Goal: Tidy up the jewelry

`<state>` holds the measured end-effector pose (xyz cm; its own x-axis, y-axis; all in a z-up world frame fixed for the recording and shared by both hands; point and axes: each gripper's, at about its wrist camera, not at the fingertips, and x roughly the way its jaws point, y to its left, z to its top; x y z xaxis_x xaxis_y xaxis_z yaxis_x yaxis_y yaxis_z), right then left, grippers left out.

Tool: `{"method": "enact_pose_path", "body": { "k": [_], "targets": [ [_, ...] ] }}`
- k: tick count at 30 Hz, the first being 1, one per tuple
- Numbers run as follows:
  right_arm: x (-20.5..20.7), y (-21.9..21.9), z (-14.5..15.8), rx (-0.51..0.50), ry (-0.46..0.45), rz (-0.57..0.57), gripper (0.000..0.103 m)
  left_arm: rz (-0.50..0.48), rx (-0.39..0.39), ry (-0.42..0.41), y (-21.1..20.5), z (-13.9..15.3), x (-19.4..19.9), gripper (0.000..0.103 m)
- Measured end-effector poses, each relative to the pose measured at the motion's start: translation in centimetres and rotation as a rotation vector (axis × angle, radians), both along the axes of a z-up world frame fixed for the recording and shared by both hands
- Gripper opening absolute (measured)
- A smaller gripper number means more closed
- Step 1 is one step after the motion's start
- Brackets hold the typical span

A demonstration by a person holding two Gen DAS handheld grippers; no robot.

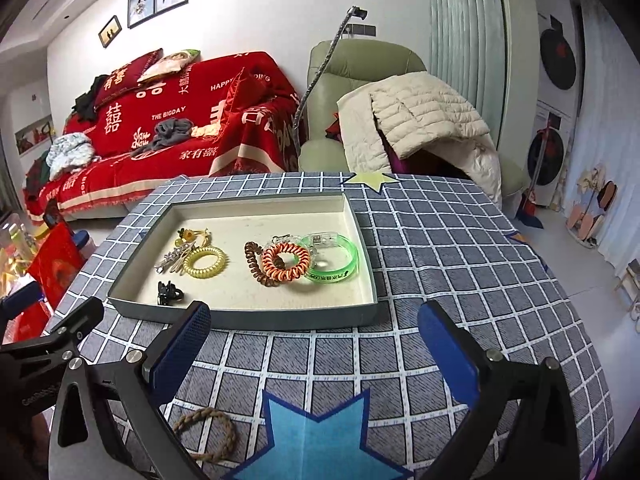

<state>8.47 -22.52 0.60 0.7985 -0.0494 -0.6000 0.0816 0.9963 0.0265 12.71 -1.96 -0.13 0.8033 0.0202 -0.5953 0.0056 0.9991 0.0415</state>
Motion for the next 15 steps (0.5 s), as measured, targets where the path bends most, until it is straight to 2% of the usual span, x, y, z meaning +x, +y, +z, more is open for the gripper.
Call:
{"method": "enact_pose_path", "body": {
  "k": [15],
  "targets": [
    [-2.9, 0.0, 0.5, -0.012, -0.015, -0.013, 0.103, -0.013, 0.015, -0.047, -0.1, 1.4, -3.0, 0.103]
  ]
}}
